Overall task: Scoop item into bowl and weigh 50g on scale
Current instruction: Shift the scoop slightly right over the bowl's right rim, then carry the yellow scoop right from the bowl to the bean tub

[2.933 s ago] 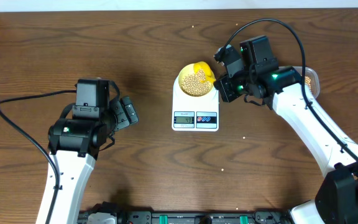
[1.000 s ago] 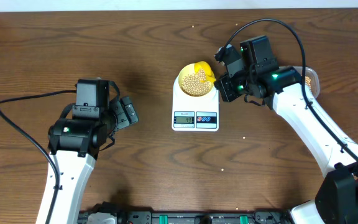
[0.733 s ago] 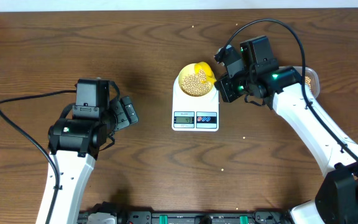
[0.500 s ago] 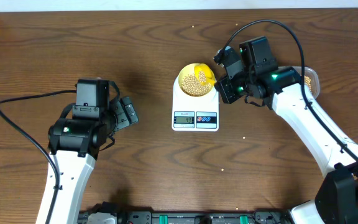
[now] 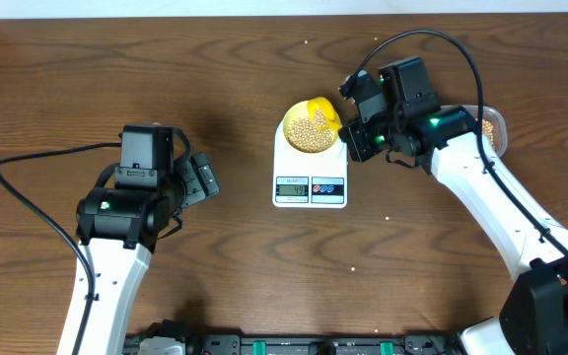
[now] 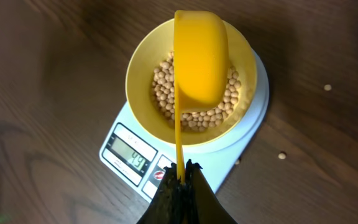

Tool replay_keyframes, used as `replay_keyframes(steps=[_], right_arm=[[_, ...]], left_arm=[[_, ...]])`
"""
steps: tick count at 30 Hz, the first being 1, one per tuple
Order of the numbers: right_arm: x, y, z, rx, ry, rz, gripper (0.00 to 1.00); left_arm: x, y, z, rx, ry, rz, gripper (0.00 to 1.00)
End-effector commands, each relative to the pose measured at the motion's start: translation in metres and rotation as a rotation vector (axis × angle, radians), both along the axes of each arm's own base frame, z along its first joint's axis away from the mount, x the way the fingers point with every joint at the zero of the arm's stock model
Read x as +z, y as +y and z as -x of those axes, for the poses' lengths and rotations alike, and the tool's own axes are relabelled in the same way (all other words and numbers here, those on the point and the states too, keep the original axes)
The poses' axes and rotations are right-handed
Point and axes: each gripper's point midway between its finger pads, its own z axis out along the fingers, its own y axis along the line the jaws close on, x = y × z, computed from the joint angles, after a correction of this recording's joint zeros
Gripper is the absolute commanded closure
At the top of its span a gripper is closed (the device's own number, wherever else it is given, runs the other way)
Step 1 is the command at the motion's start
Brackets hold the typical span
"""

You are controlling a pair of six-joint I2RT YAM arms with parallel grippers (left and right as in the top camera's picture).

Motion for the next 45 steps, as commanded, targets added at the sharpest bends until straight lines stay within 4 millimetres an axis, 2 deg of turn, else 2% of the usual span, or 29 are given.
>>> replay_keyframes(steps=[1, 15, 30, 35, 38, 45], right_arm=[[-0.002, 0.005, 0.002, -0.021, 0.042, -0.042, 0.99], [0.002, 0.007, -0.003, -0.022, 0.015, -0.053, 0.99], [0.003, 0.0, -0.009, -0.05, 0.015, -0.059, 0.99], [0.007, -0.003, -0.016, -0.115, 0.025, -0.096, 0.99], [0.013, -0.01, -0.026, -0.196, 0.035, -0.143, 0.99], [0.031, -0.046, -0.037, -0.32, 0.028, -0.183, 0.99]], left_arm=[[0.004, 0.004, -0.002, 0.016, -0.008, -0.014, 0.04], [0.004, 0.004, -0.002, 0.016, -0.008, -0.014, 0.04], [0.004, 0.005, -0.002, 0.016, -0.008, -0.014, 0.04], [0.004, 0.004, -0.002, 0.016, -0.008, -0.014, 0.04], [0.004, 0.004, -0.002, 0.016, -0.008, -0.014, 0.04], [0.004, 0.004, -0.002, 0.016, -0.008, -0.014, 0.04]])
